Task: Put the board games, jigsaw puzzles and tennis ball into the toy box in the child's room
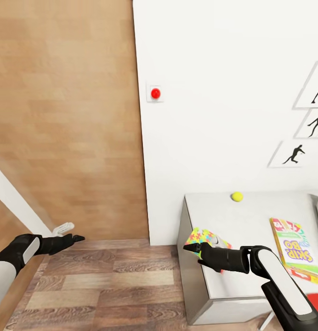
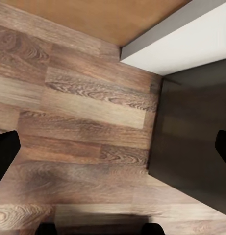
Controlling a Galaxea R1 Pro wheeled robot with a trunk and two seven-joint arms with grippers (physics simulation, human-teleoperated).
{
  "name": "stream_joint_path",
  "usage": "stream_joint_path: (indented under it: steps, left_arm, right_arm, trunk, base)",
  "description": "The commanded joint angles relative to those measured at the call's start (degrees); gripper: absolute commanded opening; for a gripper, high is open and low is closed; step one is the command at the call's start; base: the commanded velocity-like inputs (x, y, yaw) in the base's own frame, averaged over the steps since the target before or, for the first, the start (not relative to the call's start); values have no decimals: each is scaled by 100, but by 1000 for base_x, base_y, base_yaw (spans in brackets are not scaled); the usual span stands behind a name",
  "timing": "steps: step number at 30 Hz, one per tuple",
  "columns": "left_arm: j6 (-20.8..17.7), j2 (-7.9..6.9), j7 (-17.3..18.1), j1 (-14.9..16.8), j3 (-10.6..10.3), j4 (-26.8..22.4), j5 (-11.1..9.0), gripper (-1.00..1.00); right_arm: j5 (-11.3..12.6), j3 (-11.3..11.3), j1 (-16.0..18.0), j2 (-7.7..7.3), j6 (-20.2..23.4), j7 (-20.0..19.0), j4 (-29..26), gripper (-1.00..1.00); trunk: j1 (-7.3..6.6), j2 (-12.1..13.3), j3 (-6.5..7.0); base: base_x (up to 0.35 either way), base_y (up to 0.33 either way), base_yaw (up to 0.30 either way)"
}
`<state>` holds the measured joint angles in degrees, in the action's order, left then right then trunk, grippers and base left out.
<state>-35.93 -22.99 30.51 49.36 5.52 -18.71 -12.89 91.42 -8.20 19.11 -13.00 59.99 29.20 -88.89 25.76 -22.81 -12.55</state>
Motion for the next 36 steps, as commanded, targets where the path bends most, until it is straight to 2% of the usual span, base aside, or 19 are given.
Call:
stream_joint_path:
  steps: [1, 15, 18, 36]
  left_arm:
    - [-37, 8, 10, 4, 29, -1, -3, 100]
    - [-40, 40, 10, 4, 29, -1, -3, 100]
    - [-38, 40, 8, 7, 29, -1, -3, 100]
    - [-37, 40, 8, 4, 29, -1, -3, 100]
  right_arm:
    - [56, -6, 5, -6, 1, 60, -5, 100]
    - [53, 10, 5, -1, 1, 63, 163, 100]
    - [59, 11, 5, -1, 1, 61, 311, 100]
    - [60, 12, 5, -1, 1, 60, 356, 100]
  trunk:
    - [2, -10, -2]
    - [2, -10, 124]
    - [2, -10, 128]
    - [2, -10, 153]
  base:
    - [-124, 0, 0]
    - [-40, 0, 0]
    - [0, 0, 0]
    - [0, 0, -36]
